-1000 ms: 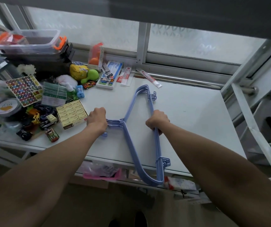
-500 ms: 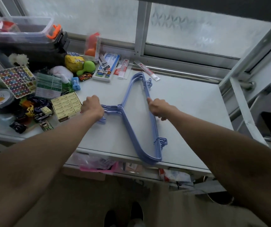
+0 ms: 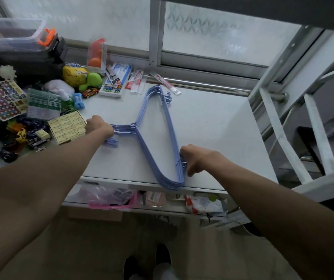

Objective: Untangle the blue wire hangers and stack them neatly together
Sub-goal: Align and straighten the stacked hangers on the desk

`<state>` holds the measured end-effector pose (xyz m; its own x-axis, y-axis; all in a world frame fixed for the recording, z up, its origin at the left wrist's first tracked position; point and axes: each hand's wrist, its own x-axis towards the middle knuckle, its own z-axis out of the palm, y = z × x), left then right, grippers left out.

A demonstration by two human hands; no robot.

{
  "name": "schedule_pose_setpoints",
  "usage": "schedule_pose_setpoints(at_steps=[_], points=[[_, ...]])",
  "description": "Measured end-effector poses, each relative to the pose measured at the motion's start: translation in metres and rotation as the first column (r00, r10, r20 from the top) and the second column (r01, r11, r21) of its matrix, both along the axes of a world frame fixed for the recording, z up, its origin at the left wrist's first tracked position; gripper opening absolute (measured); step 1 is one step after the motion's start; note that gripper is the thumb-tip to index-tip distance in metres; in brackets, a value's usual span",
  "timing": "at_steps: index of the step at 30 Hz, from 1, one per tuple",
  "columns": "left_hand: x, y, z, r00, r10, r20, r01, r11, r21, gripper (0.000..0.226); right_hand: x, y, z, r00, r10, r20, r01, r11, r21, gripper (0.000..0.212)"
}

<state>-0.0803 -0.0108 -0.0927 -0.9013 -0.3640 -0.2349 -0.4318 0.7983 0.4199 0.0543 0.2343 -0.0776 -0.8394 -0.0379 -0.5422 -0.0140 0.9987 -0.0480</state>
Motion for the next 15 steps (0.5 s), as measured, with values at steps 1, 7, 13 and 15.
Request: schedule_pose_setpoints(at_steps=[1, 7, 13, 15], points=[[0.000, 0.001, 0.000, 1.000, -0.006, -0.005, 0.006, 1.000, -0.012, 0.037, 0.004, 0.001, -0.006, 0.999, -0.016, -0.046, 0.014, 0.999, -0.047, 0.042], [0.001, 0.000, 0.004, 0.999, -0.032, 0.012, 0.032, 0.999, -0.023, 0.038, 0.014, 0.001, -0.018, 0.977, -0.090, -0.195, 0.048, 0.977, -0.208, 0.035], [0.002, 0.003, 0.012, 0.998, 0.008, 0.057, -0.008, 1.000, -0.012, 0.036, 0.010, -0.002, -0.010, 0.989, 0.001, -0.150, -0.026, 0.986, -0.164, 0.033], [0.007, 0.008, 0.018, 0.994, -0.015, 0.106, 0.018, 1.000, -0.023, 0.041, 0.012, -0.001, -0.009, 0.991, 0.029, -0.131, -0.049, 0.986, -0.158, 0.030]])
